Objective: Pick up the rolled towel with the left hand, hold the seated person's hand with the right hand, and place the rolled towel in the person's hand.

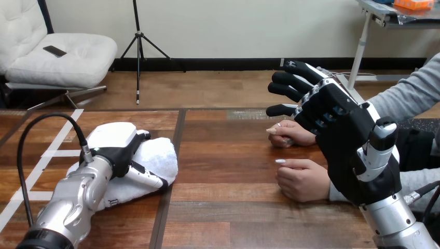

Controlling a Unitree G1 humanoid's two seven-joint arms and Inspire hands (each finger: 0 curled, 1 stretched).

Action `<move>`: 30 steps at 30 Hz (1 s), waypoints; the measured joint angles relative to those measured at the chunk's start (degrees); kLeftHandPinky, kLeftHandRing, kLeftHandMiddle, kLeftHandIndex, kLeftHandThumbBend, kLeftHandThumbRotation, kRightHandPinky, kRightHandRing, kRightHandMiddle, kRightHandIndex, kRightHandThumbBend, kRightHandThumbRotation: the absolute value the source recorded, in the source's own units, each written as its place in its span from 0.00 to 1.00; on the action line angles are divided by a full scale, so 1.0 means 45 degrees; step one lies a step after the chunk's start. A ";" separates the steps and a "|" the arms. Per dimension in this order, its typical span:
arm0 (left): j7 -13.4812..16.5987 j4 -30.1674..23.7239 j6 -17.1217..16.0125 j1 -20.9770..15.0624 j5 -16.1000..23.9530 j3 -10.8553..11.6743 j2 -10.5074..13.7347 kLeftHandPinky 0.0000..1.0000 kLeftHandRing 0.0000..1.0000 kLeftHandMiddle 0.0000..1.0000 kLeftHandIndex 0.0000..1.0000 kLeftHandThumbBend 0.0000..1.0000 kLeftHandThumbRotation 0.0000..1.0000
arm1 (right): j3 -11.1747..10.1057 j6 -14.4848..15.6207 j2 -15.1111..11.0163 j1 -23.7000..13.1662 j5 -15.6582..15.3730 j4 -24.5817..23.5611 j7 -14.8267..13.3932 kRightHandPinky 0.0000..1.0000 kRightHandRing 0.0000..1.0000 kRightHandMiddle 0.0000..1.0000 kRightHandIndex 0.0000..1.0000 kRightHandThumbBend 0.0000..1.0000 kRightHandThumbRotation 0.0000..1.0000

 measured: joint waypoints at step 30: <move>-0.0370 -0.0223 0.0751 -0.0016 -0.0229 -0.0012 -0.0119 0.57 0.69 0.72 0.71 0.98 0.19 | -0.0078 0.0000 -0.0018 0.0000 0.0069 -0.0310 -0.0221 0.69 0.85 0.84 0.84 1.00 1.00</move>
